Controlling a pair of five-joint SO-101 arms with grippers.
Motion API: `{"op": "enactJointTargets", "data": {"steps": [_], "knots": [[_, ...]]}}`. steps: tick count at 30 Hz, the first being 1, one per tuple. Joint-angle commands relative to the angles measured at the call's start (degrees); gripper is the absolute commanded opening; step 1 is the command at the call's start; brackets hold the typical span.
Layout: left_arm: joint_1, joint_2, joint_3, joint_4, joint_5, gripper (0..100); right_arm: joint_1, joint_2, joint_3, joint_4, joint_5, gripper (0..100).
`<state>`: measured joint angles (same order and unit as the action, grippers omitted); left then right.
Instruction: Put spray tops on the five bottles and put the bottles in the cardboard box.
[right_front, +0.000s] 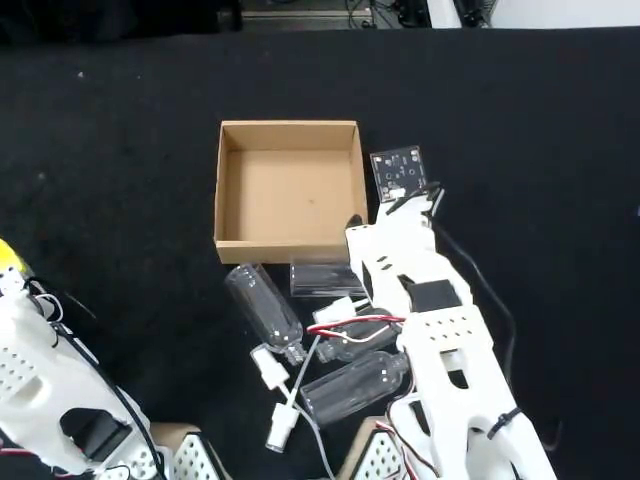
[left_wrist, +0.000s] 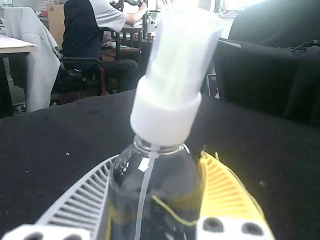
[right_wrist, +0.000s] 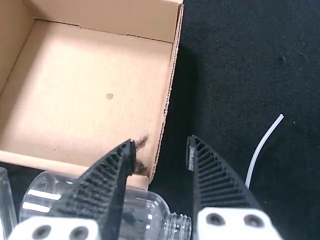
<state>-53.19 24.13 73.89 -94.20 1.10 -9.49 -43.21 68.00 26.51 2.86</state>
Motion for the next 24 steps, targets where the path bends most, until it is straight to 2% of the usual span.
{"op": "enactJointTargets", "data": {"steps": [1, 5, 9, 12, 19, 21, 24], "knots": [[2.2, -3.0, 0.3, -0.2, 0.6, 4, 1.2, -2.3, -0.2, -1.5, 0.3, 15.5], [5.5, -6.4, 0.5, 0.2, 0.6, 3, 1.2, -2.5, -0.2, -1.3, 0.3, 15.5], [9.9, -16.0, 2.3, 2.2, 0.6, 3, 1.2, -2.5, -0.2, -1.5, 0.3, 15.5], [14.6, -25.1, 2.2, 11.4, 0.6, 3, 1.2, -2.4, -0.2, -1.6, 0.3, 15.5], [27.5, -41.8, -7.7, 40.4, 0.6, 3, 1.2, -2.2, -0.2, -1.6, 0.3, 15.5], [32.1, -42.7, -10.2, 44.4, 0.5, 3, 1.2, -2.2, -0.2, -1.7, 0.3, 15.5], [38.9, -41.8, -12.5, 44.2, 0.1, 3, 1.2, -2.2, -0.2, -1.7, 0.3, 15.5]]}}
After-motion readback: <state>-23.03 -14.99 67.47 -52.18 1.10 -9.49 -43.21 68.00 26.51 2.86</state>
